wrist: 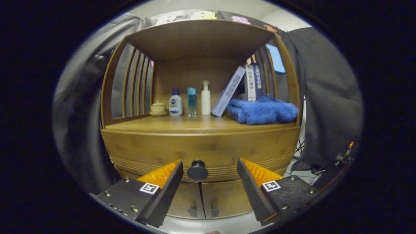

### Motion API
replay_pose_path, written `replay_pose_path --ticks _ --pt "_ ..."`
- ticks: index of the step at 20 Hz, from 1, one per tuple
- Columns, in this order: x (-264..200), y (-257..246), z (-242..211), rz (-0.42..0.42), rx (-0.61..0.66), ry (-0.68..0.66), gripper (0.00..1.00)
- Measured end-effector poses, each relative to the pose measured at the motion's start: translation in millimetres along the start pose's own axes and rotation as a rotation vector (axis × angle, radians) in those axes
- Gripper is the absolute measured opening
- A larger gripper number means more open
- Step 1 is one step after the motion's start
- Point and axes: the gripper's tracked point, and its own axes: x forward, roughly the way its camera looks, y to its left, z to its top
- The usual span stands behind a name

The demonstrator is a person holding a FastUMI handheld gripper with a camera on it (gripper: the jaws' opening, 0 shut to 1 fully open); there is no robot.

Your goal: Pull open the drawer, take out the items inside it, and place them on the countertop above the cabinet.

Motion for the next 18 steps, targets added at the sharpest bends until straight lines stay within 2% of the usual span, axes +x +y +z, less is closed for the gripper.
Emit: replay_pose_path --ticks 3,5,6,9,11,14,16,18 --pt "26.2 -2.8 -20.0 -0.001 -0.025 0.025 0.98" --pt "38.3 -0.6 -20.4 -0.003 0.045 0.026 0.97" --pt "41.4 11.3 -17.9 0.052 0.096 0.014 0.96" --pt "44.9 22.0 -16.4 0.059 0.067 0.012 0.76" --pt "41.1 20.2 -15.9 0.035 0.031 -0.027 0.63" --pt "43.6 23.3 -13.8 0.059 0.051 -0.082 0.44" --pt "39.1 26.2 -15.0 0.11 -0.006 -0.06 0.43" --pt "34.2 23.6 -22.5 0.106 -0.047 -0.013 0.33"
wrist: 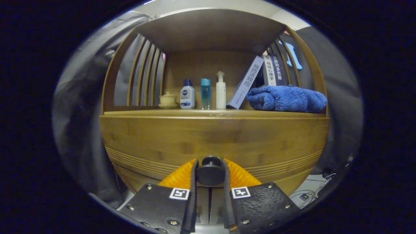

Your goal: Pull open the drawer, take out the items inside it, and place them on the countertop above the cabinet.

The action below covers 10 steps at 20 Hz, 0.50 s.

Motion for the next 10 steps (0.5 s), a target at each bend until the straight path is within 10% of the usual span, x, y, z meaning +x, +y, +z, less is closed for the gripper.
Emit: replay_pose_path --ticks 10 --pt "-78.4 2.6 -6.1 0.02 0.037 0.031 0.24"
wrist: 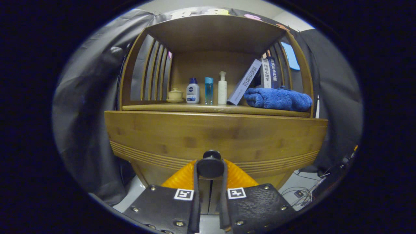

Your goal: Pull open the drawer, take out the items inside it, and place them on the countertop above the cabinet.

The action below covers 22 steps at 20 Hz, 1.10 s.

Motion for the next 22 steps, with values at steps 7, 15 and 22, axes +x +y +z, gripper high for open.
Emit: replay_pose_path --ticks 7,15,22 --pt "-66.4 4.2 -11.3 -0.015 0.027 0.001 0.24" --pt "-115.0 7.5 -29.8 0.005 0.0 0.029 0.24" --pt "-131.6 10.7 -36.1 0.017 -0.02 0.036 0.24"
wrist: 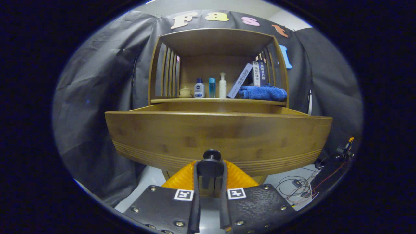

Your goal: Pull open the drawer, take out the items inside it, and place them on the countertop above the cabinet.

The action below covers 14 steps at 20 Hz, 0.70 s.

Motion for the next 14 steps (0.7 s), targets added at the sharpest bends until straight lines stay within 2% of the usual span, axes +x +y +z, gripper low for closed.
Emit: replay_pose_path --ticks 2,5,11,14 --pt "-4.4 2.1 3.9 0.034 0.027 0.004 0.37" --pt "-5.4 -11.4 27.0 -0.003 0.064 -0.015 0.56" --pt "-20.7 -22.9 76.4 -0.048 -0.026 -0.04 0.95" --pt "-18.2 -23.9 99.2 -0.058 -0.052 -0.03 0.98"
